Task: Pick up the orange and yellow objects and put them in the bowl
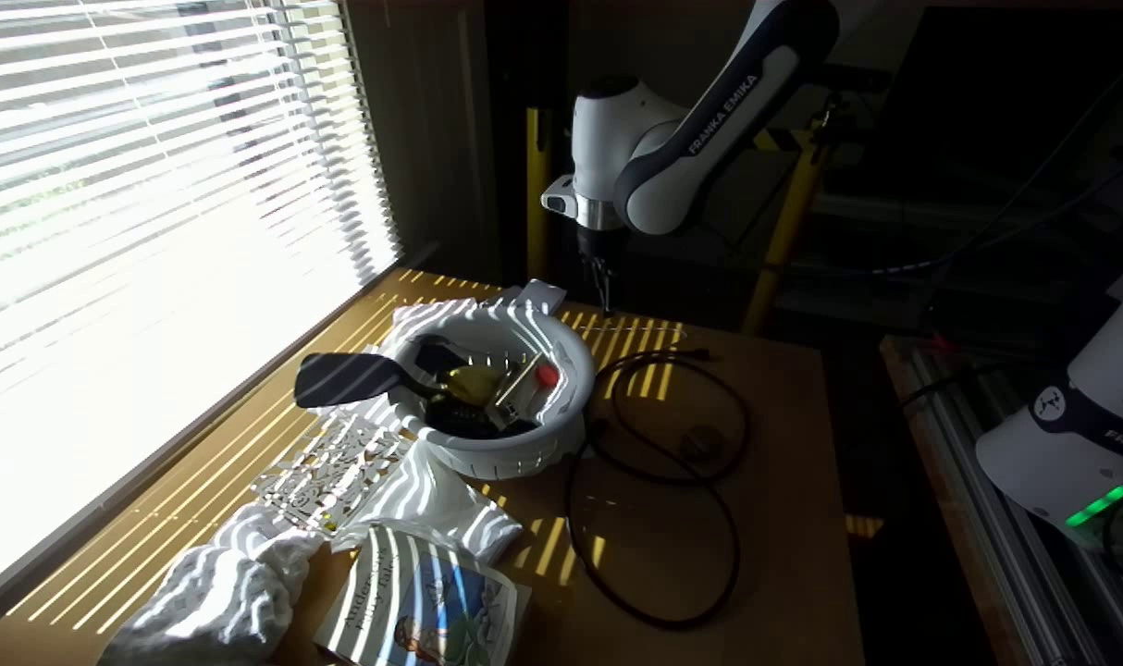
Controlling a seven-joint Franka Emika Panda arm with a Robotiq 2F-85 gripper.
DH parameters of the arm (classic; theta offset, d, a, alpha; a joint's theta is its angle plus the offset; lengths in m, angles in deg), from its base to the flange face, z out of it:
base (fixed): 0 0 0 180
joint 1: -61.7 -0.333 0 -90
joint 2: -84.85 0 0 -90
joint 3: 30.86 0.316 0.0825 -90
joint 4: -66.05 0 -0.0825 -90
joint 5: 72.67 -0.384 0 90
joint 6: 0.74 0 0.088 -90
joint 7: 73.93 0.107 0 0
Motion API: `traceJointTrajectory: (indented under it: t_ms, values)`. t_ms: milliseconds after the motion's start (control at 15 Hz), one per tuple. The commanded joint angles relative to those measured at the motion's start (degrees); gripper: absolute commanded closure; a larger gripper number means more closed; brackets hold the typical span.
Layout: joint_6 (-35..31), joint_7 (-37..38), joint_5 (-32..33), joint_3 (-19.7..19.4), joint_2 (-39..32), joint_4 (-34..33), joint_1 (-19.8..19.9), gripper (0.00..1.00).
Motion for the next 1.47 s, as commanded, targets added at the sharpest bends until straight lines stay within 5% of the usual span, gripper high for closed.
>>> traceJointTrajectory:
  t_ms: [0, 200, 467, 800, 1400]
  values:
    - [-2.82, -8.01, -1.04, 5.18, -1.04, -0.5, 4.59, 0.0]
    - [-2.05, -18.15, -9.88, 13.67, -3.5, -2.61, 11.26, 0.0]
    - [2.52, -24.93, -16.78, 16.99, -7.22, -6.06, 14.28, 0.0]
    - [4.6, -21.64, -17.54, 14.03, -11.34, -10.49, 11.58, 0.0]
    - [3.79, -4.56, -13.64, 7.99, -18.98, -21.16, 3.94, 0.0]
